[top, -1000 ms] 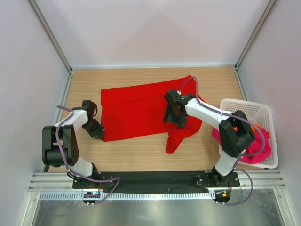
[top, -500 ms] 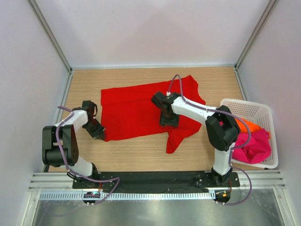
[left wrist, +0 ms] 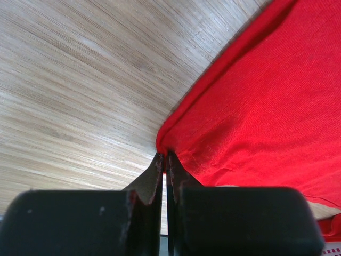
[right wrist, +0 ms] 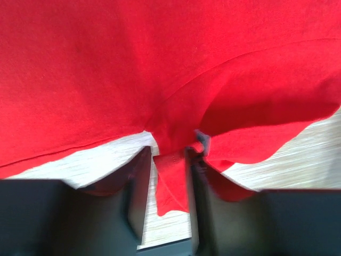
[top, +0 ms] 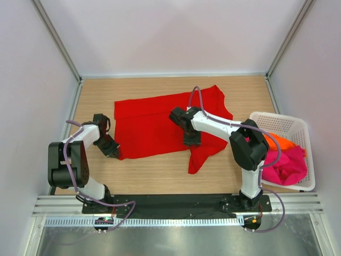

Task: Fold and stack the t-shirts
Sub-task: Fold the tshirt

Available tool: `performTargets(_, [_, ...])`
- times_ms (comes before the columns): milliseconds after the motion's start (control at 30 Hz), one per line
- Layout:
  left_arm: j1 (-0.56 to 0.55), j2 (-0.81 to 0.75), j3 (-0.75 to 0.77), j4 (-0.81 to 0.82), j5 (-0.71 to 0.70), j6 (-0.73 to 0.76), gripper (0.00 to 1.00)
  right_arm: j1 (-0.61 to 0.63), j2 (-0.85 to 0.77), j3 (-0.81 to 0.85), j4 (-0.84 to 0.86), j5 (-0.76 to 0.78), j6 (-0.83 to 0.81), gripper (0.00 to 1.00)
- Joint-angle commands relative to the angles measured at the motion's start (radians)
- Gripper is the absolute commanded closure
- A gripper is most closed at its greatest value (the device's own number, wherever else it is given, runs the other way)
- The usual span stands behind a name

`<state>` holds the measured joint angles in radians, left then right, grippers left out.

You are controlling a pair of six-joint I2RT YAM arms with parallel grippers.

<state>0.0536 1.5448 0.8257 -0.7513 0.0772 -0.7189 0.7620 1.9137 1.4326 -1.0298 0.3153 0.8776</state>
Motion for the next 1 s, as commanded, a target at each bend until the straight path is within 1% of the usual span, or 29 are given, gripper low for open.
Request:
performTargets(0, [-0.003, 0.006, 0.0, 0.018, 0.018, 0.022, 1.0, 0.007, -0.013, -0.003, -0.013, 0.038, 0.003, 0.67])
performTargets(67, [-0.003, 0.006, -0.002, 0.02, 0.018, 0.024, 1.0, 0.007, -0.013, -0.011, -0.013, 0.042, 0.003, 0.7])
performTargets(167, [-0.003, 0.008, 0.0, 0.017, 0.019, 0.026, 1.0, 0.007, -0.024, -0.015, -0.018, 0.054, 0.008, 0.81])
performTargets(200, [-0.003, 0.006, 0.0, 0.017, 0.019, 0.027, 1.0, 0.007, -0.027, -0.018, -0.019, 0.059, 0.008, 0.87])
performTargets(267, [-0.003, 0.001, -0.002, 0.013, 0.019, 0.027, 1.0, 0.007, -0.056, -0.034, -0.027, 0.073, 0.012, 0.94])
performTargets(300, [-0.003, 0.0, -0.002, 0.01, 0.016, 0.029, 1.0, 0.007, -0.076, -0.043, -0.042, 0.091, 0.018, 0.99])
performTargets(333, [-0.003, -0.005, -0.002, 0.007, 0.01, 0.029, 1.0, 0.005, -0.097, -0.07, -0.047, 0.097, 0.024, 0.99])
performTargets(400, [-0.003, -0.011, -0.005, -0.008, -0.005, 0.012, 1.0, 0.002, -0.191, -0.113, -0.056, 0.116, 0.044, 0.99])
performTargets(500, [-0.003, -0.022, -0.014, -0.022, -0.022, -0.022, 1.0, -0.015, -0.338, -0.228, -0.065, 0.117, 0.089, 0.99])
performTargets(533, [-0.001, -0.025, -0.023, -0.023, -0.024, -0.028, 1.0, -0.016, -0.382, -0.297, -0.062, 0.111, 0.099, 0.99])
performTargets(567, [-0.003, -0.025, -0.026, -0.022, -0.022, -0.036, 1.0, -0.015, -0.463, -0.334, -0.058, 0.113, 0.115, 0.99])
performTargets(633, [-0.003, -0.026, -0.042, -0.02, -0.02, -0.051, 1.0, -0.016, -0.547, -0.439, -0.056, 0.111, 0.165, 0.99])
performTargets(733, [-0.003, -0.038, -0.065, -0.026, -0.021, -0.073, 1.0, -0.016, -0.671, -0.532, -0.07, 0.096, 0.211, 0.99])
performTargets(833, [-0.003, -0.077, -0.077, -0.046, -0.04, -0.091, 1.0, -0.016, -0.786, -0.569, -0.113, 0.099, 0.248, 0.99])
performTargets(900, [0.0, -0.104, -0.077, -0.06, -0.056, -0.097, 1.0, -0.016, -0.83, -0.571, -0.139, 0.125, 0.253, 0.99])
performTargets(967, [0.0, -0.117, -0.044, -0.08, -0.057, -0.085, 1.0, -0.024, -0.855, -0.538, -0.154, 0.148, 0.233, 0.99])
